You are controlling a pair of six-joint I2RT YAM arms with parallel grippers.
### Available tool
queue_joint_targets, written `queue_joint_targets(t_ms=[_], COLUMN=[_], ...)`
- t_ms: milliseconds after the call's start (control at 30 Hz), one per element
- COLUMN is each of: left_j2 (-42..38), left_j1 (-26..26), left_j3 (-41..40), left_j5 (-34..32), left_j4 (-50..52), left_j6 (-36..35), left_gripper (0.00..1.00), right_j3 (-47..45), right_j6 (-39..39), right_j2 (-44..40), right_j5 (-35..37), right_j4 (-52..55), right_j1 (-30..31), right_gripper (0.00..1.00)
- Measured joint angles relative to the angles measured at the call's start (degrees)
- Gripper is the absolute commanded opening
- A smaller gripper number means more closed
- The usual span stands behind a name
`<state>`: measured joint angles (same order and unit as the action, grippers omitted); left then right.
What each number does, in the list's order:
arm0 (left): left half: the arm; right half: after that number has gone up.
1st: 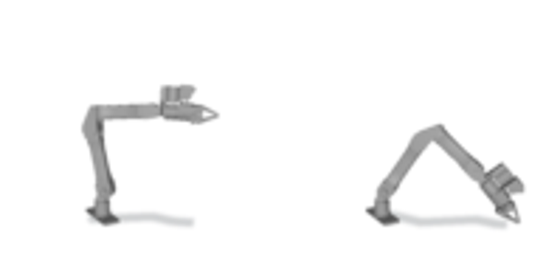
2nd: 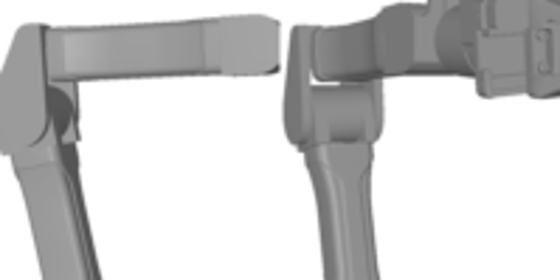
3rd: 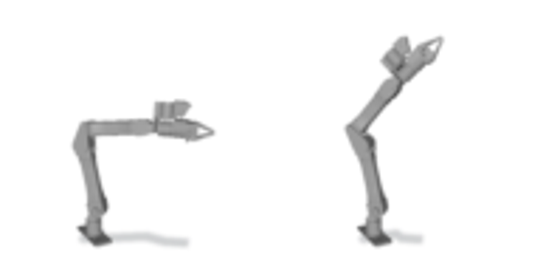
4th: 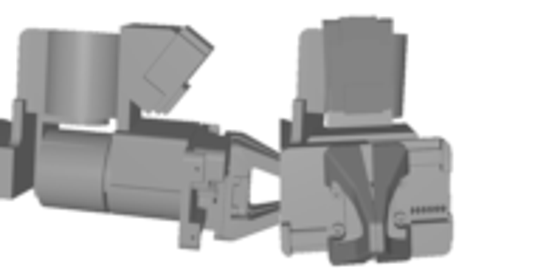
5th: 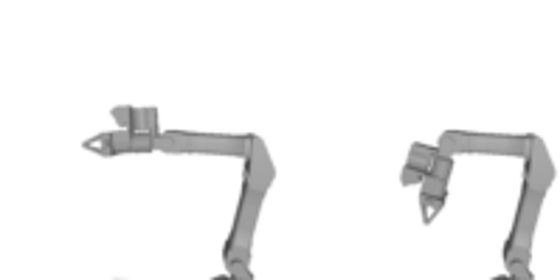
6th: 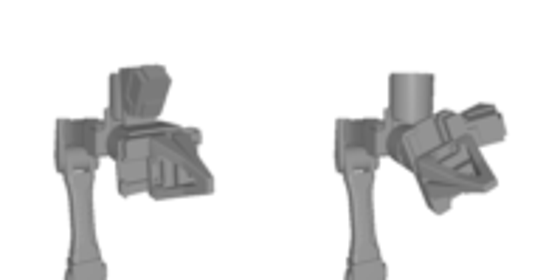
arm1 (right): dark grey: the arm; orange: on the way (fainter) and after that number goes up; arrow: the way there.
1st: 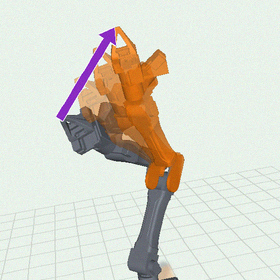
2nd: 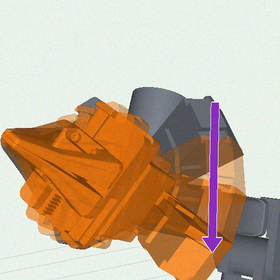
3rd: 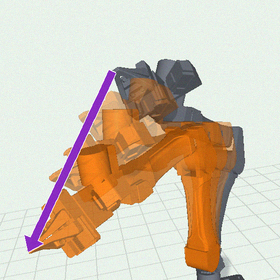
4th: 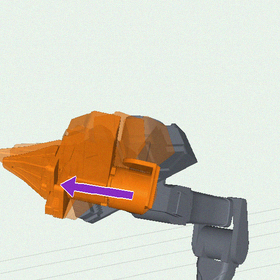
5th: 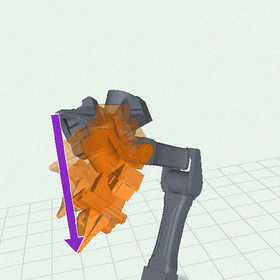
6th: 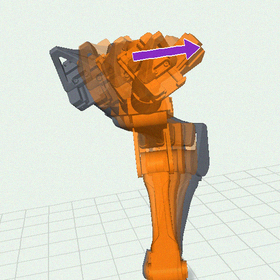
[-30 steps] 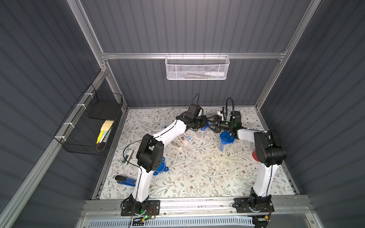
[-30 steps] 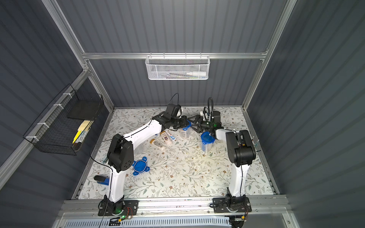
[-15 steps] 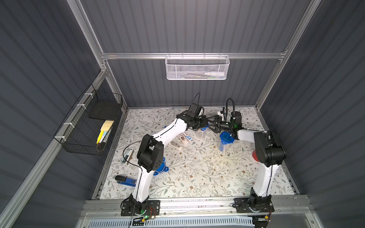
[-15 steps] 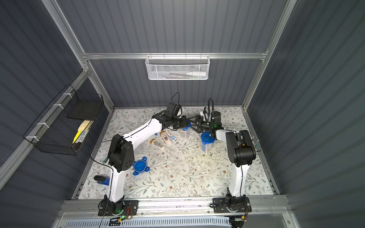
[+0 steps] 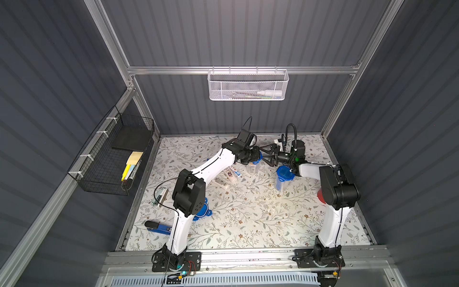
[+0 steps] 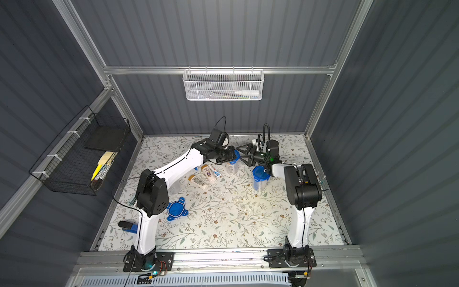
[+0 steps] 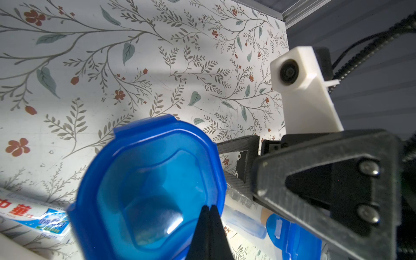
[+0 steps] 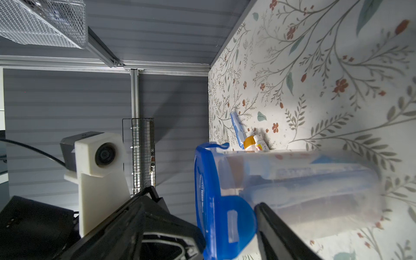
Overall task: Take out toiletry kits
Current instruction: Unfasten the latch on the container.
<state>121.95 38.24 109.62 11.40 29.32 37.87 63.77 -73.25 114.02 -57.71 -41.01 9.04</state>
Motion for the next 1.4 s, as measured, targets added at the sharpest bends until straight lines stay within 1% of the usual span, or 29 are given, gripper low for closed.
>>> queue_joint_targets(t_ms=[267, 533, 1167, 1267, 1400], left_j2=[0.0, 0.2, 0.2, 0.2, 0.3], left_j1=[0.0, 0.0, -0.3, -0.5, -0.5], left_j3=[-0.1, -0.3, -2.1, -2.3, -2.3], left_j5=[-0.4, -0.2, 0.3, 0.3, 0.5], left_j4=[-0.1, -0.6, -3.5, -4.1, -4.3], left_j6=[-0.1, -0.1, -0.1, -0.2, -0.2], left_gripper=[0.0, 0.0, 0.0, 0.0, 0.0], right_j3=[-0.8, -1.7, -1.7, -1.7, -1.7], right_j6=[-6.0, -8.7, -10.4, -10.4, -10.4], right_j2=[1.7, 1.9, 1.9, 1.4, -1.6], right_j5=[0.0, 0.4, -0.1, 0.0, -0.2], right_j4=[-7.2, -9.9, -10.0, -11.8, -14.8], right_j1=[0.0, -0.4, -1.6, -2.8, -3.9], right_gripper=[0.78, 0.78, 0.78, 0.78, 0.78])
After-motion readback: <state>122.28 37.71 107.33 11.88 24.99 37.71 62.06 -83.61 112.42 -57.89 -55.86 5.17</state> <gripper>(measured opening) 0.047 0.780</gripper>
